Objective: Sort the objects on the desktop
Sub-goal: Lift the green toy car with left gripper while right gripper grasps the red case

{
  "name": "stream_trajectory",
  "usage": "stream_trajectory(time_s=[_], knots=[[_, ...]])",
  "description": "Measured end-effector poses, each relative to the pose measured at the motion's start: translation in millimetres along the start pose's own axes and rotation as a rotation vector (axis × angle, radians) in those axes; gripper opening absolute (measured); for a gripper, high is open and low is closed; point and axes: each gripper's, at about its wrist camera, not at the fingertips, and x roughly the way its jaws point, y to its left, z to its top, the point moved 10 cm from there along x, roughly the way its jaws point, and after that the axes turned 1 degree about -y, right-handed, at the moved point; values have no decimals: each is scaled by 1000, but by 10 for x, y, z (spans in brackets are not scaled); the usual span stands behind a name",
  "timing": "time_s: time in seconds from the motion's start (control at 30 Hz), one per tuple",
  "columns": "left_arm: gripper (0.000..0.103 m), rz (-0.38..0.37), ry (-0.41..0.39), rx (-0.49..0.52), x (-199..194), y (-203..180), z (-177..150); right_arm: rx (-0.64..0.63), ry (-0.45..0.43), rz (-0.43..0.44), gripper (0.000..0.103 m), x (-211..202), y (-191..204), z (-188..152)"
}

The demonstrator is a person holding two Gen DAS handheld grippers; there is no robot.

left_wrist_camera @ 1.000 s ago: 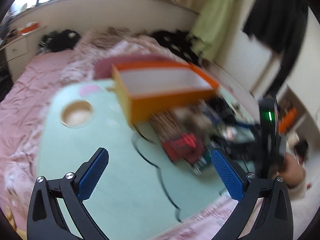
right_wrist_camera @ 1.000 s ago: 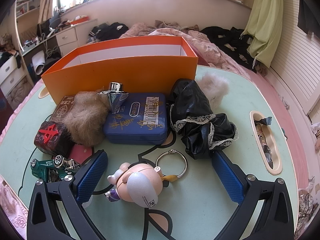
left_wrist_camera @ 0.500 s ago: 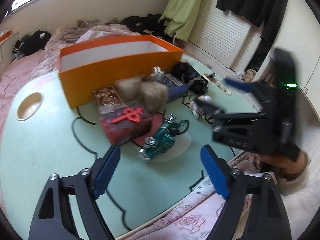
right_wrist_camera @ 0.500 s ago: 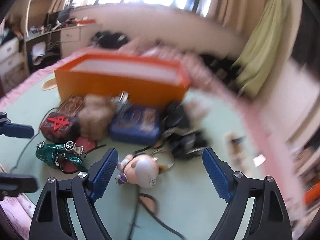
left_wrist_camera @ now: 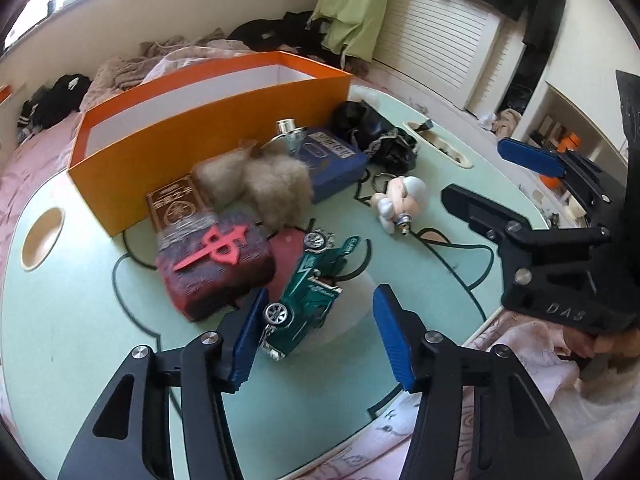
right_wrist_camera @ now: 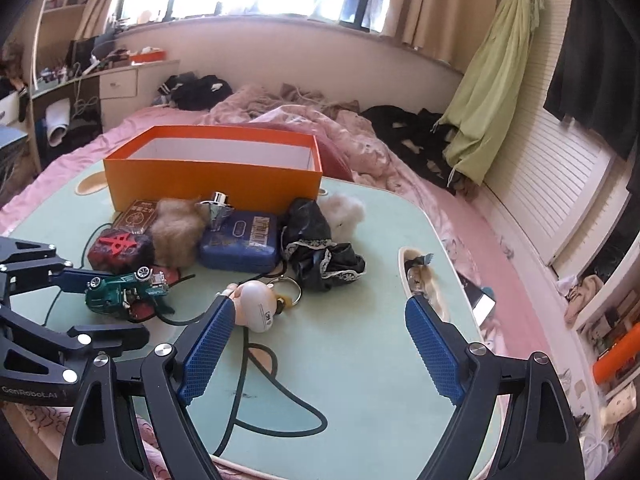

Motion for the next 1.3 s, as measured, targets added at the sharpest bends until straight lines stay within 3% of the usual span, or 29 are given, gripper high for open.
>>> stream_trajectory(time_s=[0.1, 0.2, 0.27, 0.37, 0.47, 0.57, 0.67, 0.77, 0.87, 1.03, 1.1, 1.2, 1.23, 1.3], knots=[[55, 5, 5, 14, 46, -25, 28, -1, 11, 17, 83, 16, 36, -33], [53, -4, -7, 19, 81, -27, 73, -13, 30, 27, 68, 42, 82, -75], [29, 8, -19, 17, 83, 1, 90, -13, 44, 54, 60, 63, 122, -101], [27, -21, -29, -11, 45, 36, 76, 34, 61, 95, 56, 68, 108, -120], [27, -42, -65, -53, -104, 141, 47, 72, 49, 151, 43, 28, 94, -91], [27, -38, -114, -104, -370, 358, 19, 67, 66, 192, 42, 32, 179, -59], [27, 42, -168, -134, -662, 643, 33, 45, 98, 383, 42, 58, 556, 26], [27, 98, -245, -178, -922, 909, 99, -69, 80, 495, 42, 39, 975, 183], [27, 113, -271, -222, -1011, 1078, 113, -131, 74, 483, 53, 130, 1194, 340], [27, 107, -287, -231, -1008, 1103, 108, -179, 117, 510, 60, 253, 1506, 430], [27, 104, -287, -225, -1001, 1078, 119, -193, 120, 477, 77, 325, 1576, 427], [27, 99, -286, -214, -993, 1028, 129, -215, 206, 447, 77, 526, 1656, 278], [27, 98, -285, -211, -987, 1019, 126, -218, 259, 445, 70, 613, 1667, 176], [27, 102, -284, -206, -973, 1011, 134, -187, 251, 478, 63, 609, 1623, 176]])
